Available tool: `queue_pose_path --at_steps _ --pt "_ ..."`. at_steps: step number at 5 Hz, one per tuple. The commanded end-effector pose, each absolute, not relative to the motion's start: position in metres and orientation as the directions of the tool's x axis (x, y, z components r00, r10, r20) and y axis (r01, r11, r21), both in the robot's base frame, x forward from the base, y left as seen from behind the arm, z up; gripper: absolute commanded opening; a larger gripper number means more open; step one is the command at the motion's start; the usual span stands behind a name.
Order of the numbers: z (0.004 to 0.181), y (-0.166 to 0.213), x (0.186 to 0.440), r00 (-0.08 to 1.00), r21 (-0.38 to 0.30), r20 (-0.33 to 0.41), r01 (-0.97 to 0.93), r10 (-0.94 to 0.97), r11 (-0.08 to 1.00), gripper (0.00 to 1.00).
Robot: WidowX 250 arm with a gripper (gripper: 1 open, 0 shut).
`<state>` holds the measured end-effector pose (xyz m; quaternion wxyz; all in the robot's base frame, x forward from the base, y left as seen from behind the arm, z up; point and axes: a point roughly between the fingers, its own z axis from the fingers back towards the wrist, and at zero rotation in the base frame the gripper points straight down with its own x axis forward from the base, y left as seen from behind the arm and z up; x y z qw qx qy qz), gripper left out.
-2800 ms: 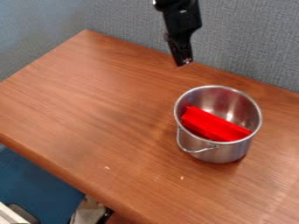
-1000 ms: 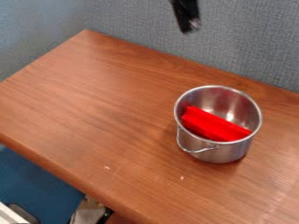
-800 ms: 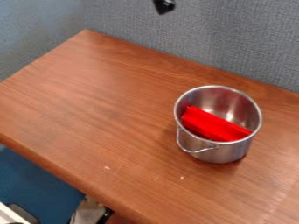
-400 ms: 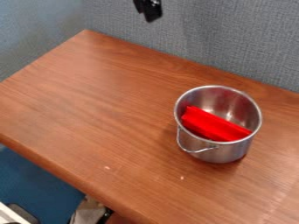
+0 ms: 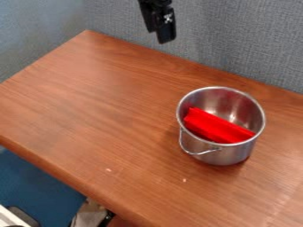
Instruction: Put the red object in the metal pot
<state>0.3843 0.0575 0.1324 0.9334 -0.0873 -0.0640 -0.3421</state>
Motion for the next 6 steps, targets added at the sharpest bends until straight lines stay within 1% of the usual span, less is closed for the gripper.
queue_pose_path --at_steps 1,2,3,4,5,6 --pt "0.154 0.045 0.372 0.786 -0.109 0.221 0.608 -0.577 0.786 1.00" --pt "0.154 0.024 0.358 0.799 -0.138 0.218 0.594 -0.560 0.793 1.00" --pt "0.151 0.007 0.340 0.776 -0.135 0.223 0.624 -0.591 0.769 1.00" --pt "0.149 0.001 0.326 0.751 -0.137 0.233 0.654 -0.617 0.744 1.00" --pt "0.149 -0.011 0.308 0.727 -0.135 0.225 0.683 -0.649 0.718 1.00" --pt "0.161 -0.018 0.295 0.724 -0.160 0.208 0.688 -0.657 0.708 1.00"
